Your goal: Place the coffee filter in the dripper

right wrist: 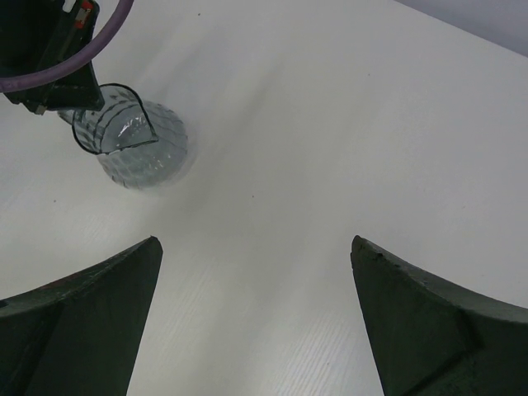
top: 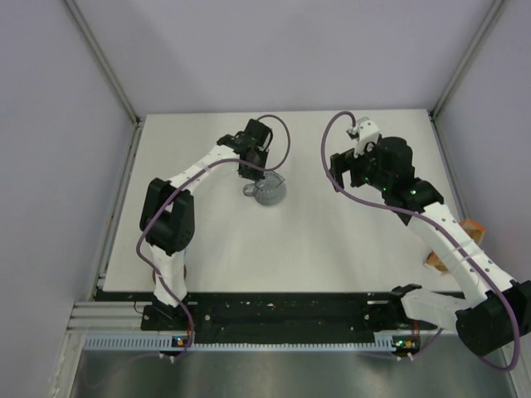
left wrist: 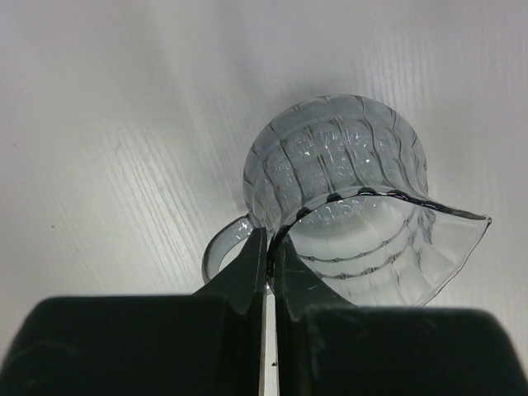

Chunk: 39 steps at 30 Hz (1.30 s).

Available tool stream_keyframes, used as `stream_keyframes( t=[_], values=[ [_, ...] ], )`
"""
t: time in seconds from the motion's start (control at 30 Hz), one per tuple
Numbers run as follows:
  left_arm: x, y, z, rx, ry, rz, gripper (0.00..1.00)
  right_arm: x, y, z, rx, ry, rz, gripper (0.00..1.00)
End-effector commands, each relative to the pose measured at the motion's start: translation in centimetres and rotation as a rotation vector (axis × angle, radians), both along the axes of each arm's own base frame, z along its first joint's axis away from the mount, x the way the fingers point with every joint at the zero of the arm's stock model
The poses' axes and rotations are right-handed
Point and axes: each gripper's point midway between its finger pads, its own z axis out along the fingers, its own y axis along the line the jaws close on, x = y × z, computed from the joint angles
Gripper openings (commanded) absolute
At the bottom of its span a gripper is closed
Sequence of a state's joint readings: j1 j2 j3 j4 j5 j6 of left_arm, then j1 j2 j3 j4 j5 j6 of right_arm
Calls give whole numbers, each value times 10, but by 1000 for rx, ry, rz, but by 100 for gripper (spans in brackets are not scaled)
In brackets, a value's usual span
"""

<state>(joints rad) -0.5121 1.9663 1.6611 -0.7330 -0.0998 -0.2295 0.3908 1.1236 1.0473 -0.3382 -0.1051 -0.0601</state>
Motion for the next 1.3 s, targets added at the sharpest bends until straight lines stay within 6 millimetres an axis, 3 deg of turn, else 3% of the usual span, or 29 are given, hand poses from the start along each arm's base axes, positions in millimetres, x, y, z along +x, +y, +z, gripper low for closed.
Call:
stream_keyframes(
  t=[0.0,0.17,0.27,0.33,0.47,0.53,0.57,0.6,0.7,0.8,0.93,1.1,1.17,1.27],
  values=[
    [14,-5,4,-21,-52,26,0,3,-1,7,12,-28,-16,98],
    [0,-14,-7,-61,12,-30,4,0,-2,6,10,-24,-16,98],
    [-2,-14,-7,-59,19,-57,18,-2,-2,9,12,-33,-10,98],
    [-3,-14,-2,-57,18,-83,37,-3,-3,12,12,-44,-10,98],
    [-12,-30,35,-129,18,-211,70,-8,-4,15,15,-51,-2,98],
    [-18,-33,59,-147,4,-277,82,-10,-3,13,16,-49,7,98],
    [-21,-30,72,-141,-12,-303,83,-12,-3,14,19,-53,12,98],
    [-22,-27,83,-134,-32,-320,91,-13,-2,10,17,-46,18,98],
    [-33,-2,111,-100,-65,-387,93,-17,-3,7,15,-44,26,98],
    [-55,48,120,-57,-8,-433,97,-20,-3,0,7,-38,36,98],
    [-77,151,112,15,112,-253,97,-22,-2,2,19,-43,42,98],
    [-111,264,93,151,181,-3,93,-25,0,8,41,-49,49,98],
    [-124,285,88,191,193,64,93,-26,-1,8,46,-52,47,98],
    [-140,282,83,171,205,70,93,-28,-2,10,50,-59,43,98]
  ],
)
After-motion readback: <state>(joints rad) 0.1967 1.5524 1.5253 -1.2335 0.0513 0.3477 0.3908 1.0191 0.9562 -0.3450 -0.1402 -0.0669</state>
